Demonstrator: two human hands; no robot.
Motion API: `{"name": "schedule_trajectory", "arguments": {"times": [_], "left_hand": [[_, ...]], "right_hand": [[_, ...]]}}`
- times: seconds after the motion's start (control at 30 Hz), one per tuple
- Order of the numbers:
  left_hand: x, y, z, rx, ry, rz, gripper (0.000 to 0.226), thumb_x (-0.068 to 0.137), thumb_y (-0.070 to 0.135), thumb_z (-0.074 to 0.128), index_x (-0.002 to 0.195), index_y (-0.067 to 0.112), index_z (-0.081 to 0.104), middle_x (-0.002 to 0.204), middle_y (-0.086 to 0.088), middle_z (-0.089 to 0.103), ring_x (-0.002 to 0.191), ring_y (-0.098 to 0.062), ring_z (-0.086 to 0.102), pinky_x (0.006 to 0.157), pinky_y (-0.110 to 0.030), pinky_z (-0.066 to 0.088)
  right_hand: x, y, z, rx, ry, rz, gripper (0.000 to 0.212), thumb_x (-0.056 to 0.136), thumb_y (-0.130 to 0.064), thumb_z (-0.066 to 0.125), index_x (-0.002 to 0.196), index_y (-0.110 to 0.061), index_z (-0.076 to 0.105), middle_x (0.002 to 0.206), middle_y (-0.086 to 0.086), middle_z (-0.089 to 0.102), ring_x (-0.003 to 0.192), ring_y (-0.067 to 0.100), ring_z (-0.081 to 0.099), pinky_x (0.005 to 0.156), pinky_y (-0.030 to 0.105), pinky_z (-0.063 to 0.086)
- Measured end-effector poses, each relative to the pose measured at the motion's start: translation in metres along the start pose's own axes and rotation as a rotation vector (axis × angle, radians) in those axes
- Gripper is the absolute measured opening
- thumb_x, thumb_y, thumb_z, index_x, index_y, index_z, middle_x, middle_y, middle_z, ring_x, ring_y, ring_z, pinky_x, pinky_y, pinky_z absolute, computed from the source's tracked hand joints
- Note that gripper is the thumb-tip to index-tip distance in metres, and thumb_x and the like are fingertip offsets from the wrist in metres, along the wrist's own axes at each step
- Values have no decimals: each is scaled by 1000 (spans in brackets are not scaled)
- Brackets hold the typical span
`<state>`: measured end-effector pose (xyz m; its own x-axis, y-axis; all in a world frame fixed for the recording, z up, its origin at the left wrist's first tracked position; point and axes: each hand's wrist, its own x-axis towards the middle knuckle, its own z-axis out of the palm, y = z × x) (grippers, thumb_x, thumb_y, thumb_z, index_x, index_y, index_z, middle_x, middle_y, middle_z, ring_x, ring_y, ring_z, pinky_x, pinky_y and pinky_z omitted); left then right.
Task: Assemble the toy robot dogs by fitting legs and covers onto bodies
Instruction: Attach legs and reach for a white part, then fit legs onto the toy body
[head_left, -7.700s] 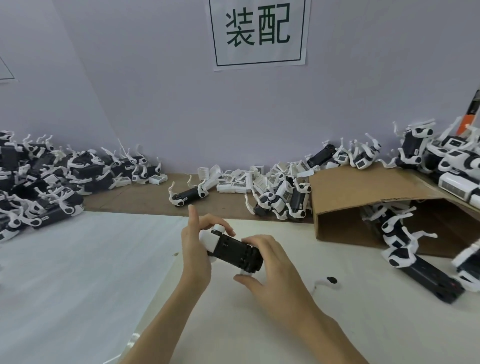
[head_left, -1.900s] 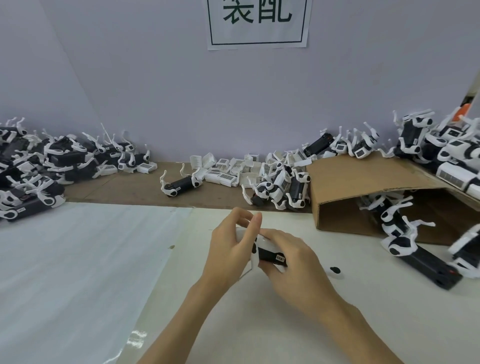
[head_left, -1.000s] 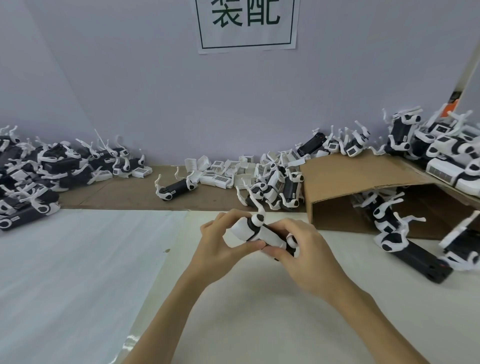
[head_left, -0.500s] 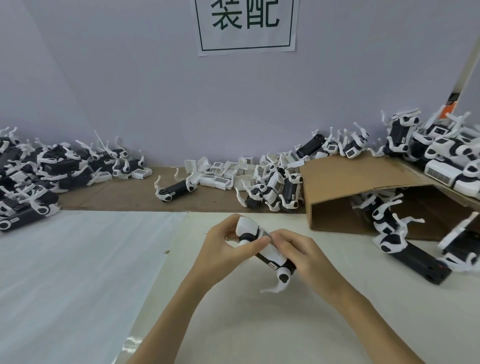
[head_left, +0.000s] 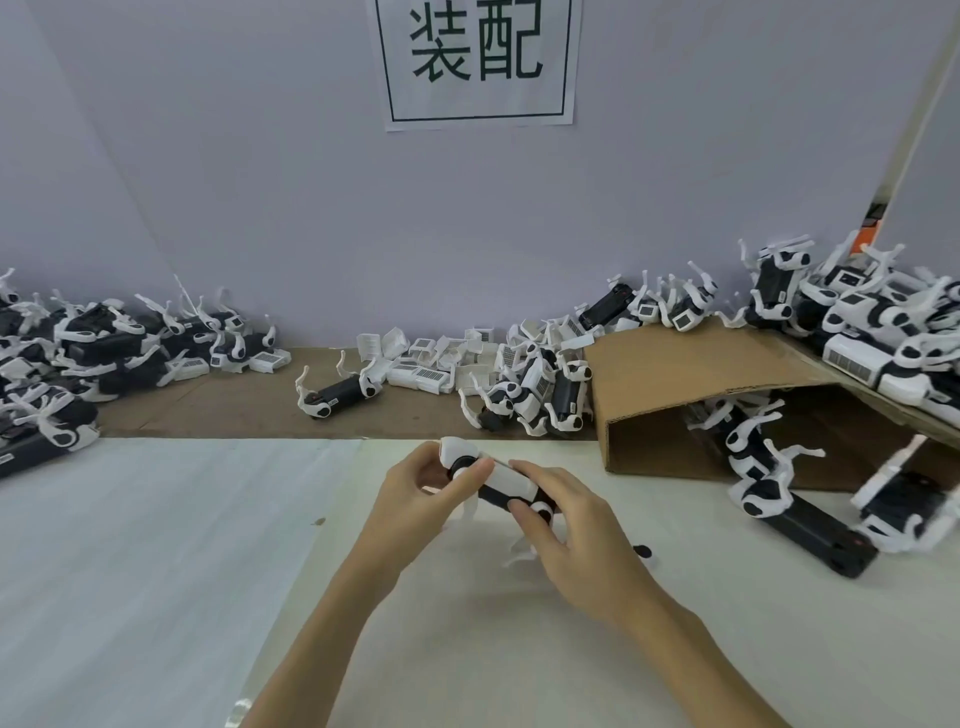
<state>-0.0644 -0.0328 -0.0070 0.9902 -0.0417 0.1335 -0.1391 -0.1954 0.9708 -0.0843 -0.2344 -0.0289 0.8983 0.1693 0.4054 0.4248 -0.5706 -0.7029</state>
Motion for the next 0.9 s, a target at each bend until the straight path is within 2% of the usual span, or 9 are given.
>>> {"name": "schedule_trajectory", "arguments": {"times": [0.1, 0.2, 0.33, 0.47, 0.57, 0.63, 0.7, 0.8, 0.9], "left_hand": [[3, -7, 1, -86, 70, -17, 54, 69, 77, 74, 98, 32, 80, 96, 1, 78, 94, -16, 72, 84, -32, 51], [6, -12, -4, -82, 51, -85, 72, 68, 85, 69, 97, 19, 80, 102, -15, 74, 88, -16, 67, 85, -34, 46], [10, -10, -6, -175, 90, -162, 76, 83, 90, 37, 106, 32, 80, 99, 3, 81, 93, -13, 74, 88, -33, 52], [16, -12, -13, -282, 187, -146, 89, 95, 77, 22, 111, 10, 78, 104, -11, 81, 92, -31, 73, 86, -44, 55], [19, -18, -13, -214, 185, -124, 83, 106, 67, 23, 102, 6, 80, 100, -12, 80, 87, -29, 71, 83, -42, 55], [20, -21, -10, -176, 169, -114, 81, 108, 63, 25, 96, 5, 80, 97, -11, 80, 85, -27, 69, 82, -42, 55], [21, -23, -8, -135, 160, -101, 77, 108, 61, 30, 91, 6, 81, 94, -9, 79, 82, -24, 69, 80, -41, 55], [19, -28, -4, -2, 174, -38, 64, 110, 55, 38, 84, 13, 79, 91, -1, 78, 81, -16, 67, 78, -36, 52], [14, -33, 1, 318, 242, 101, 41, 110, 42, 52, 79, 25, 74, 84, 10, 72, 85, -7, 63, 77, -29, 47]], "right_hand": [[3, 7, -5, 220, -173, 207, 51, 98, -54, 61, 145, -42, 48, 122, -17, 65, 108, -2, 65, 94, 15, 50], [4, 10, -5, 373, -227, 295, 54, 83, -67, 72, 123, -30, 67, 102, 0, 76, 88, 17, 76, 89, 43, 62], [24, 10, -22, 657, -192, 545, 65, 82, -66, 75, 100, -3, 76, 96, 22, 77, 82, 37, 75, 87, 47, 61], [75, 3, -86, 1144, 33, 506, 48, 94, -41, 68, 117, 1, 70, 106, 29, 70, 88, 33, 74, 71, 34, 64], [106, 4, -137, 1779, 295, 367, 79, 98, -47, 61, 148, 7, 34, 134, 40, 53, 120, 44, 65, 98, 43, 59], [113, 5, -146, 1799, 321, 405, 84, 102, -50, 56, 159, -5, 15, 139, 43, 46, 127, 54, 58, 108, 51, 51], [107, 12, -126, 1714, 241, 456, 71, 106, -45, 53, 155, -1, 25, 135, 40, 56, 122, 50, 63, 108, 50, 52], [82, 19, -75, 1756, 59, 513, 53, 102, -35, 55, 137, 5, 54, 126, 22, 70, 111, 34, 73, 89, 41, 61], [58, 21, -25, 1806, -16, 610, 44, 96, -31, 60, 127, 0, 66, 114, 14, 74, 93, 27, 75, 75, 36, 63]]}}
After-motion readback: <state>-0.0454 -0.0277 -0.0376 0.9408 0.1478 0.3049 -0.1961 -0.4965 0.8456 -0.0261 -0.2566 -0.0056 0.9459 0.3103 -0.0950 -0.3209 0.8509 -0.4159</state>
